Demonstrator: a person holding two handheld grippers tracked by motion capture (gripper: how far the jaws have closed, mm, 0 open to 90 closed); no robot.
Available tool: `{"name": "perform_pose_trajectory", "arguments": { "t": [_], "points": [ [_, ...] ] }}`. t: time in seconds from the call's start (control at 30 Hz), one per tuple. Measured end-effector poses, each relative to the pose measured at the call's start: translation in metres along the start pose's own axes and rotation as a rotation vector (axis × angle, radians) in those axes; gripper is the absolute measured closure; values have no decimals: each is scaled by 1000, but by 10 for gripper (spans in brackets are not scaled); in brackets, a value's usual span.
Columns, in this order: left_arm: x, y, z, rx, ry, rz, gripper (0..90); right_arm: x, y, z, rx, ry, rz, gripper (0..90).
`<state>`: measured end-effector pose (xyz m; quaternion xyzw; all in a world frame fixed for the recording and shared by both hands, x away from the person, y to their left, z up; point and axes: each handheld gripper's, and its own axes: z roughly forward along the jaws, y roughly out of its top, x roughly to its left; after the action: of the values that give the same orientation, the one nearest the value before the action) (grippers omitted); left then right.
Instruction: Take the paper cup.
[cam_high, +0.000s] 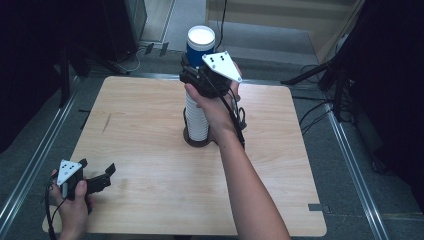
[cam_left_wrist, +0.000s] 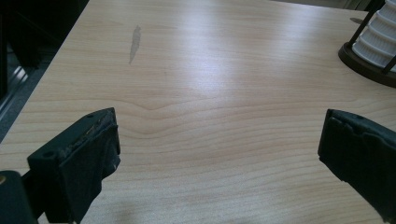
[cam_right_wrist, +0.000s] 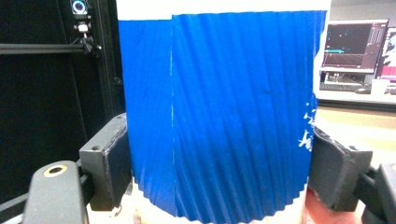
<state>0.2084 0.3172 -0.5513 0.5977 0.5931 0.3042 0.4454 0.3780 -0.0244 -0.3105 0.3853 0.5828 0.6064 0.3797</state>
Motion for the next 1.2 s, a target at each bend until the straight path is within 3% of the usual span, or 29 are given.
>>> {"name": "perform_pose_trajectory", "arguments": {
  "t": [0.2,0.37,0.57,1.2],
  "points": [
    [0,0,0,-3,1,1,0,-4,11,-1,-23,-14,3,196],
    [0,0,0,-4,0,0,0,-12,18,-3,-26,-20,27,196],
    [0,0,0,-1,2,4,0,-24,25,-8,-31,-45,18,196],
    [-1,0,0,-5,9,9,0,-62,11,-32,7,-127,9,196]
  ]
}}
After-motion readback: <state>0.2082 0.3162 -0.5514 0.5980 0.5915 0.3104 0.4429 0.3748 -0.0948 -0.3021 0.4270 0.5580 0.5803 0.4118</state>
